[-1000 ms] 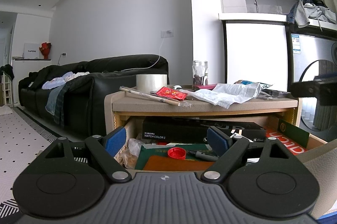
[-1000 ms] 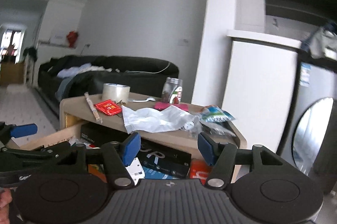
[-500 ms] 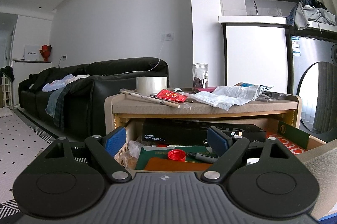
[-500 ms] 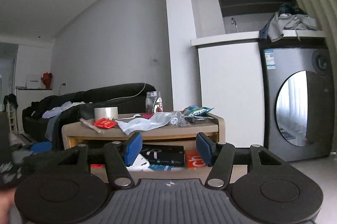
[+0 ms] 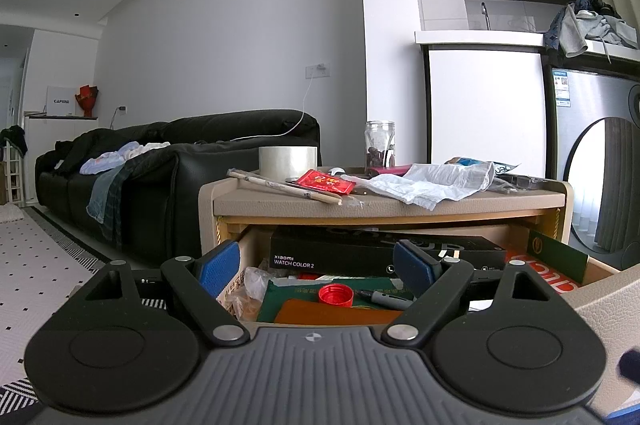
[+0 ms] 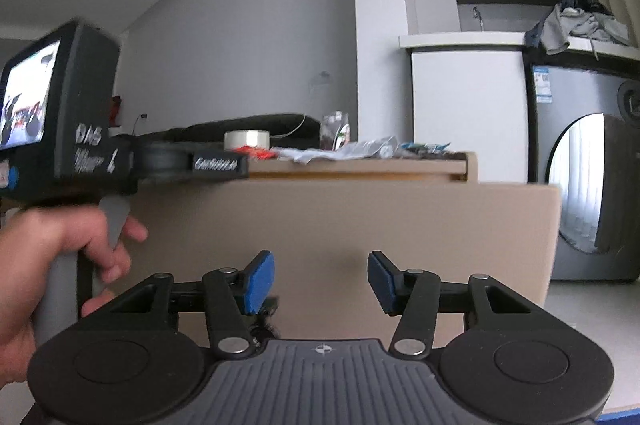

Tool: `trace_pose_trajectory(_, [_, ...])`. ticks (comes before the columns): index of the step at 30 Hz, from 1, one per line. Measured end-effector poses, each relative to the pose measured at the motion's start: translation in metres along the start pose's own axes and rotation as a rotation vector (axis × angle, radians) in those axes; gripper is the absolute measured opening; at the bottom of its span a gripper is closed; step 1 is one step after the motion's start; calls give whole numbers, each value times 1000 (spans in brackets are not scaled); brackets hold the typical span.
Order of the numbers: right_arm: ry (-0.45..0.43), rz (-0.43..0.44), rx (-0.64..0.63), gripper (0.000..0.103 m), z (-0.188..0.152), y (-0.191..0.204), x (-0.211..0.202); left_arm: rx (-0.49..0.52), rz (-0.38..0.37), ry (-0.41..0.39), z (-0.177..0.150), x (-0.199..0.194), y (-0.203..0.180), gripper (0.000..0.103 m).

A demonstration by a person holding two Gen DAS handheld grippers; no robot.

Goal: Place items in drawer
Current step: 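Push the drawer front closed with the left gripper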

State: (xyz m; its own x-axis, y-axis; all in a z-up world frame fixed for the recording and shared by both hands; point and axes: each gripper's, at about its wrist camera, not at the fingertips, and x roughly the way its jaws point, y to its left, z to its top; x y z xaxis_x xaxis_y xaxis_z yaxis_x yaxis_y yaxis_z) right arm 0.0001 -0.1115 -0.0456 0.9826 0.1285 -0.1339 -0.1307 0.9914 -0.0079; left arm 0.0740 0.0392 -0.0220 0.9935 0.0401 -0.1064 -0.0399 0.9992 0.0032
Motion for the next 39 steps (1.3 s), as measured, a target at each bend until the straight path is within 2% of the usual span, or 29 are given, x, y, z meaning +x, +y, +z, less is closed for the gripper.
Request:
trace_pose_trajectory(5, [1,-2,12,52,-9,9,0,2,-7,-14,6,0,1,87])
trace_pose_trajectory(9, [14,22,8,50,-18,17,2,2,-18,-27,7,-15,5,87])
trace_pose_trajectory(10, [15,23,-2,47,-20,20,3,1,-21,-30,7,-19,6,87])
trace_pose_trajectory(11, [18,22,-12,39,-22,22,4,1,-24,-33,7,-23,7,88])
trace_pose_trajectory(14, [28,28,-28,31,-24,27,7,1,-32,-42,8,-35,10,92])
trace_pose_trajectory(22, [4,-2,-61,31,-26,22,-5,-32,-54,-53,10,-64,13,91])
trace_pose_trajectory(26, [4,-24,-45,31,-30,3,-18,7,-30,-70,-4,-73,5,89])
trace_pose_trajectory(28, [-6,-52,-56,31,-31,-6,-24,12,-22,-78,-8,-78,1,83])
trace_pose_trajectory(30, [-18,-95,-64,31,-32,-16,-29,-7,-24,-68,-10,-82,-3,73])
trace_pose_trajectory(32, [-13,-126,-53,32,-32,-27,-31,0,-27,-54,-15,-86,-11,70])
trace_pose_trajectory(34, [-5,-141,-30,32,-30,-41,-30,2,-29,-35,-22,-89,-19,60])
trace_pose_trajectory(36, [-22,-99,-3,33,-31,-57,-32,-50,-48,-7,-33,-90,-24,36])
trace_pose_trajectory(37, [-28,-90,2,35,-32,-62,-32,-46,-57,12,-38,-88,-29,36])
trace_pose_trajectory(39, [-16,-128,-16,35,-33,-68,-31,-24,-73,52,-47,-85,-39,35])
